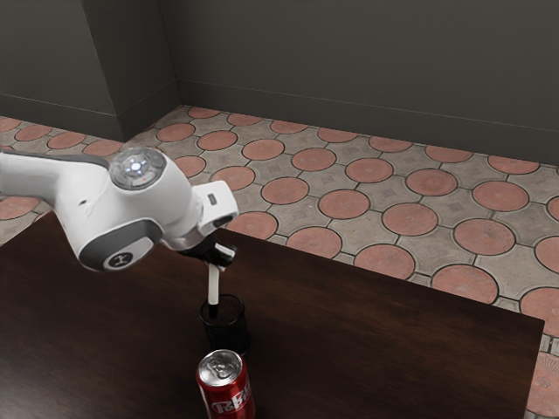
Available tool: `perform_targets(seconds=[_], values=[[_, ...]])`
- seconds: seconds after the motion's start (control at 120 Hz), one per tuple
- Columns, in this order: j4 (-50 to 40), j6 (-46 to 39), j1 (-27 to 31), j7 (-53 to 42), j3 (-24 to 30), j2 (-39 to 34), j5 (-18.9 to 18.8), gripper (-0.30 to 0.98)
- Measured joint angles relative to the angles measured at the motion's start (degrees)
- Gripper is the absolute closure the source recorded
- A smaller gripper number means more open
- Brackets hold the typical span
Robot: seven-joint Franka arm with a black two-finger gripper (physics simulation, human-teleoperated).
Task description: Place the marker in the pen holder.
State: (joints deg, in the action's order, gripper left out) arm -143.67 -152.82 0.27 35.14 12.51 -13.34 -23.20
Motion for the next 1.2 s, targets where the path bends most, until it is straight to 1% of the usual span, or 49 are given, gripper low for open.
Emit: perform_targets(seconds=[0.125,0.267,0.4,0.45,0.525,0.558,0.617,0.65,0.725,0.775,0.858,0.933,1.058,1.167,1.2], values=[[0.8,-0.1,0.0,0.8,0.0,0.5,-2.2,0.76],[0.9,-0.1,0.2,1.6,0.0,1.0,-3.1,0.76],[0.9,-0.4,0.2,1.4,0.0,1.0,-2.6,0.46],[0.8,-0.4,0.2,1.3,0.0,1.0,-2.5,0.36],[0.9,-0.4,0.3,1.2,-0.1,0.9,-2.4,0.25],[1.5,-0.3,1.6,1.2,-0.3,1.1,-2.2,0.22],[6.3,0.8,4.2,1.0,-1.5,2.9,-2.0,0.17],[11.1,3.6,4.9,0.9,-2.0,4.0,-1.1,0.14],[25.4,13.9,5.3,-0.8,-3.3,7.4,4.5,0.10],[33.2,21.6,5.7,-2.5,-3.9,9.0,7.2,0.08],[42.3,32.7,5.8,-5.6,-5.1,10.9,10.3,0.05],[50.7,41.8,6.2,-8.3,-5.6,13.6,12.0,0.04],[55.2,52.4,7.5,-12.7,-6.0,15.1,13.5,0.02],[56.5,57.7,7.9,-16.3,-6.2,14.6,14.1,0.01],[56.6,58.8,6.5,-17.3,-7.6,14.2,14.3,0.01]])
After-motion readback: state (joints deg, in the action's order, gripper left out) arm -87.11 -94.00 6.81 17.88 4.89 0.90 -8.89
